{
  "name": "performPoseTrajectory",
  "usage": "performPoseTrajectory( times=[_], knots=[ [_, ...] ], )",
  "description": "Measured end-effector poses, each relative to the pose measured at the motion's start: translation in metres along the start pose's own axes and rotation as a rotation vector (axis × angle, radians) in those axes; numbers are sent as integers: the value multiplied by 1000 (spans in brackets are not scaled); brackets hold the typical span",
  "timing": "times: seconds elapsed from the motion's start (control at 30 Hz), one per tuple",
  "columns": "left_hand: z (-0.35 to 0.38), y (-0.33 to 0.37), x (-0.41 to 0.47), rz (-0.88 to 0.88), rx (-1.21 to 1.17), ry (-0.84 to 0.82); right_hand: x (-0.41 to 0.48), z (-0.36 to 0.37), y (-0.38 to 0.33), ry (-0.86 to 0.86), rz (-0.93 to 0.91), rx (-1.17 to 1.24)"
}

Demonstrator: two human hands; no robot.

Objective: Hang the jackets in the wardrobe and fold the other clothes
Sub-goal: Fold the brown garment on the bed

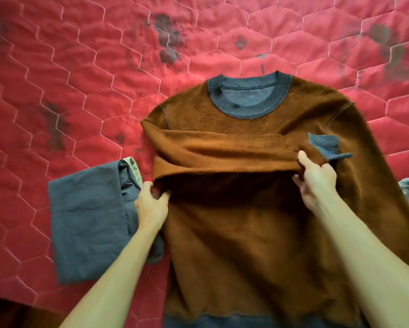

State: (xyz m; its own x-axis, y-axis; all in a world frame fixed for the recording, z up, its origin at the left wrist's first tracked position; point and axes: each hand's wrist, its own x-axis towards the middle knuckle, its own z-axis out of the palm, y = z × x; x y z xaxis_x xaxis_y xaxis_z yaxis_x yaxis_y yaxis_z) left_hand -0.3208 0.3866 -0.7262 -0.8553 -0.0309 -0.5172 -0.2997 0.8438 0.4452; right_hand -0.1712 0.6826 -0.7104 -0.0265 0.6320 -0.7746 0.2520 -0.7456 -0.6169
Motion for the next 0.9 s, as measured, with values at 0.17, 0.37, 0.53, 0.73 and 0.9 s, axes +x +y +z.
performPoseTrajectory(
  times=[0.17,0.37,0.53,0.73,0.9],
  knots=[
    [-8,-10,-2,25,114,-34,8,-24,-7,-100,-37,-61],
    [-1,-19,-34,7,46,-41,-17,-69,30,-104,-295,-616],
    [10,-56,-109,52,103,-43,-51,-136,79,129,-368,-972],
    [23,-127,-185,35,367,-172,-75,-201,132,243,-349,-1250],
    [20,-170,-202,-113,444,-188,-73,-221,149,133,-297,-1421]
  ],
)
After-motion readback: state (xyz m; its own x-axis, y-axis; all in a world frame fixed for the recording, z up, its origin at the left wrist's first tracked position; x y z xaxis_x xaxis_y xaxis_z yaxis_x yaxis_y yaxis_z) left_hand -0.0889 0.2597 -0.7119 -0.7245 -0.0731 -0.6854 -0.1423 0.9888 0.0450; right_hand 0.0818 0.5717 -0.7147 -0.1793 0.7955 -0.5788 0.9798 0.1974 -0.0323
